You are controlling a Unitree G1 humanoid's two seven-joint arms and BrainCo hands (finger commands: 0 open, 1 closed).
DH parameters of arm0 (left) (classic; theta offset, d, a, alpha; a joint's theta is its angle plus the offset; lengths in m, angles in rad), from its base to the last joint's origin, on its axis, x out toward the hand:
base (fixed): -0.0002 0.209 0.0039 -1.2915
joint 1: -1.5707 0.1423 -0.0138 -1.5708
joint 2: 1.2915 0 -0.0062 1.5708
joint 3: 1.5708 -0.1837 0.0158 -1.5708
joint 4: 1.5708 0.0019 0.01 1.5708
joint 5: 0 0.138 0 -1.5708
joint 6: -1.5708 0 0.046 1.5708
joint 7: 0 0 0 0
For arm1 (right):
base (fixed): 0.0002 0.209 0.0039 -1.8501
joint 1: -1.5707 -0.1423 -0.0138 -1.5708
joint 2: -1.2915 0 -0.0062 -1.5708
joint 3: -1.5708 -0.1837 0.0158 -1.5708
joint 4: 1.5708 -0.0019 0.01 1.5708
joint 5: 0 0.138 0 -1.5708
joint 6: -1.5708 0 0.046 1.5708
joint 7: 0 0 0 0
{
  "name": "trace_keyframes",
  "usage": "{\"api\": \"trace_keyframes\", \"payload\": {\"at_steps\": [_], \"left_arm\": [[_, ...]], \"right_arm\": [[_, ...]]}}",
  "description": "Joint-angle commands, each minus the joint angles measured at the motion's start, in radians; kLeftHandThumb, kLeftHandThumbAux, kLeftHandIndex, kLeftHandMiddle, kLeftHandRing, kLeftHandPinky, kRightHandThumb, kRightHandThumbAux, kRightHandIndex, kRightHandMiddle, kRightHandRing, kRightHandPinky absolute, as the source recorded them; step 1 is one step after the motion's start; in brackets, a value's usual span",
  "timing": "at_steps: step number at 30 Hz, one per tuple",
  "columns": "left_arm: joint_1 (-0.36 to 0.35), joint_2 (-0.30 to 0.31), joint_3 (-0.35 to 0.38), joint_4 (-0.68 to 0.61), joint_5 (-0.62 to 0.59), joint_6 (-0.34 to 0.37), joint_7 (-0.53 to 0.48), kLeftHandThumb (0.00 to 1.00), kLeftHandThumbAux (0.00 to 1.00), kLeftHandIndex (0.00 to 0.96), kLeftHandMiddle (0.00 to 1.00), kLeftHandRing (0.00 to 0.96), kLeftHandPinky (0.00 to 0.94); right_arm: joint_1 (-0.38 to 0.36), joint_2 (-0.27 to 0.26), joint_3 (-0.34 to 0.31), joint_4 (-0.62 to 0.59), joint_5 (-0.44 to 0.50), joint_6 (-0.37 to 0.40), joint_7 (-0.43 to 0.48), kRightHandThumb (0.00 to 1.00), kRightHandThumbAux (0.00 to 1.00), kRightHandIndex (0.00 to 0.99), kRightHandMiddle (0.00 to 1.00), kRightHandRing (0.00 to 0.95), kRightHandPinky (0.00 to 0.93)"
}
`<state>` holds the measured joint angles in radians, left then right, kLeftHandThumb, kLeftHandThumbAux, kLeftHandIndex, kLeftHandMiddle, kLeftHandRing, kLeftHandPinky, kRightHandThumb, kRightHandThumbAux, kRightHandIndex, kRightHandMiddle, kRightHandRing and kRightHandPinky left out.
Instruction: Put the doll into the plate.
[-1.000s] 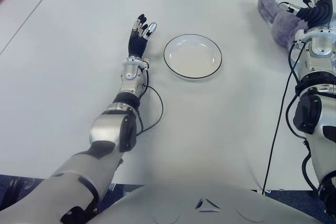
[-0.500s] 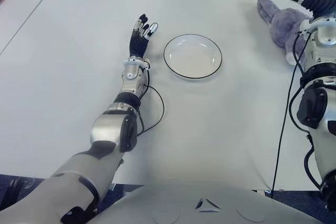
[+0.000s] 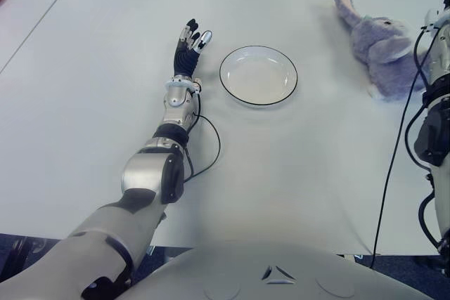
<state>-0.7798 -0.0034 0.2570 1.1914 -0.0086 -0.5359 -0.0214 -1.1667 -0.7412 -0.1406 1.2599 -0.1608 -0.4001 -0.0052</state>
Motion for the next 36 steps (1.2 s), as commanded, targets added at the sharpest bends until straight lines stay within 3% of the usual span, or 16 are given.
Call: {"api": "trace_keyframes", "payload": {"at_steps": [1, 10, 14, 24, 28, 36], "left_arm": [[0.244, -0.082, 0.004, 0.171, 0.003, 0.194, 0.038, 0.000, 0.535, 0.000, 0.000, 0.000, 0.000], [0.245, -0.085, 0.006, 0.171, 0.002, 0.188, 0.041, 0.000, 0.546, 0.000, 0.000, 0.000, 0.000], [0.242, -0.083, 0.002, 0.172, 0.008, 0.195, 0.047, 0.000, 0.547, 0.000, 0.000, 0.000, 0.000], [0.240, -0.083, -0.003, 0.172, 0.013, 0.194, 0.050, 0.000, 0.544, 0.000, 0.000, 0.000, 0.000], [0.239, -0.083, -0.005, 0.172, 0.015, 0.198, 0.053, 0.000, 0.549, 0.000, 0.000, 0.000, 0.000], [0.240, -0.083, -0.002, 0.170, 0.012, 0.184, 0.055, 0.000, 0.530, 0.000, 0.000, 0.000, 0.000]], "right_arm": [[-0.057, -0.054, 0.098, 0.006, -0.103, 0.057, 0.012, 0.091, 0.827, 0.067, 0.051, 0.048, 0.043], [-0.086, -0.085, 0.165, 0.001, -0.168, 0.060, 0.025, 0.066, 0.791, 0.056, 0.032, 0.020, 0.009], [-0.141, -0.123, 0.204, 0.013, -0.211, 0.082, 0.056, 0.030, 0.777, 0.057, 0.029, 0.006, 0.002], [-0.156, -0.132, 0.247, 0.002, -0.251, 0.055, 0.031, 0.000, 0.742, 0.071, 0.024, 0.000, 0.000], [-0.146, -0.128, 0.272, -0.005, -0.272, 0.046, 0.002, 0.000, 0.743, 0.084, 0.032, 0.000, 0.000], [-0.051, -0.118, 0.334, -0.022, -0.325, 0.038, -0.040, 0.000, 0.715, 0.079, 0.037, 0.000, 0.000]]}}
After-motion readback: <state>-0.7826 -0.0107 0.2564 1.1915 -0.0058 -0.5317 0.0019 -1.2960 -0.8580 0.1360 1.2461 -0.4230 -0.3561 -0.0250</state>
